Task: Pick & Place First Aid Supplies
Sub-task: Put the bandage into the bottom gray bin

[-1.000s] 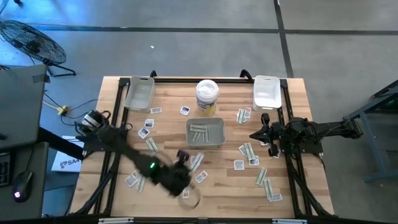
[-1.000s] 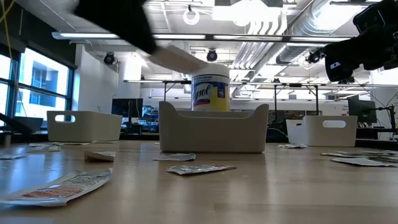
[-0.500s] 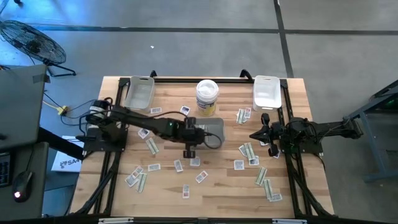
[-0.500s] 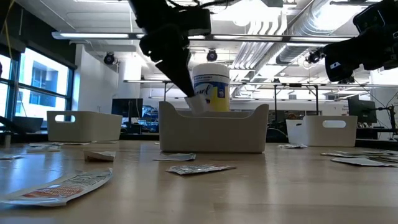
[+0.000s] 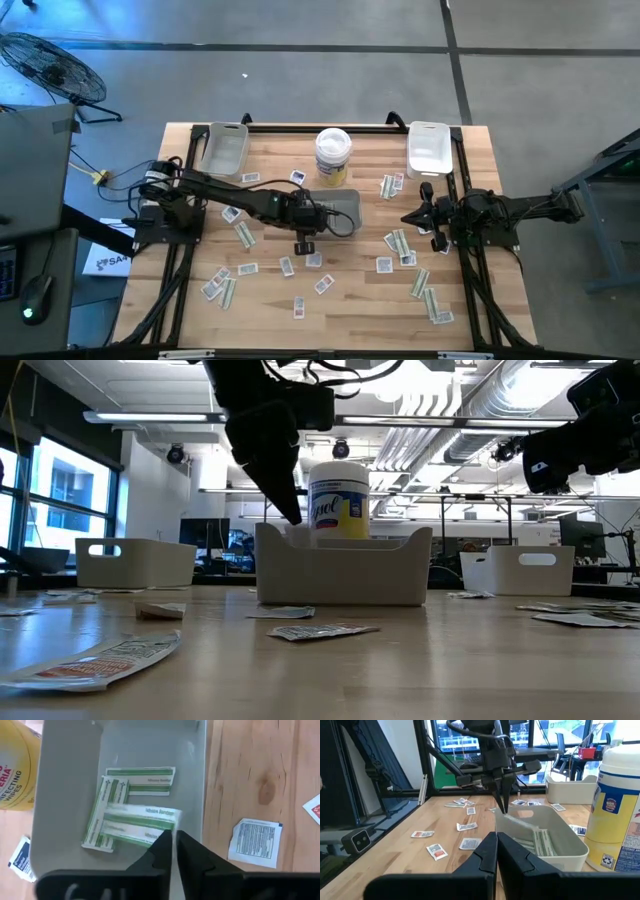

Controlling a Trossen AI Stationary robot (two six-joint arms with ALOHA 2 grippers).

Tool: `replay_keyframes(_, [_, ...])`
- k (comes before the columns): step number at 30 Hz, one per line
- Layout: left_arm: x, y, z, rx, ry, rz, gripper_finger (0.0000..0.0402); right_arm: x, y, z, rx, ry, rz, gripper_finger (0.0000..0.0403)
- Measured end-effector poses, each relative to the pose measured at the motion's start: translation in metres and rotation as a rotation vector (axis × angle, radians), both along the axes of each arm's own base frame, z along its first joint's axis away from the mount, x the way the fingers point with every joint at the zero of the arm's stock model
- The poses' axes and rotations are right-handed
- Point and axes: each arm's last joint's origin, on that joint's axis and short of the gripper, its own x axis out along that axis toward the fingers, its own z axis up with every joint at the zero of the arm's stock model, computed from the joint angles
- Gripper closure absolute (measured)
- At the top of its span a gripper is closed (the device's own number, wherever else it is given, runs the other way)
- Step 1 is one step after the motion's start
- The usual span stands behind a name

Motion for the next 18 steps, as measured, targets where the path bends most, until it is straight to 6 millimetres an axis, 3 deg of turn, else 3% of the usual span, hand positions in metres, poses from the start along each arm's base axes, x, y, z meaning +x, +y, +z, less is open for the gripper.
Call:
replay_keyframes(7, [0.000, 0.009, 0.007, -0.015, 0.009, 0.016, 0.0289, 0.000, 0.000, 0.000, 0.000, 0.000, 0.000, 0.0398])
replay_keyframes(10, [0.000, 0.006, 0.033, -0.065, 0.022, -0.019, 0.0270, 0.000, 0.000, 0.000, 0.000, 0.000, 0.000, 0.0398])
replay_keyframes(14, [-0.015, -0.012, 0.073, -0.156, 0.142, -0.096, 0.0269, 0.000, 0.000, 0.000, -0.001, 0.002, 0.000, 0.0398])
replay_keyframes(18, [-0.041, -0.034, 0.094, -0.178, 0.326, -0.048, 0.0275, 0.000, 0.000, 0.000, -0.001, 0.004, -0.001, 0.0398])
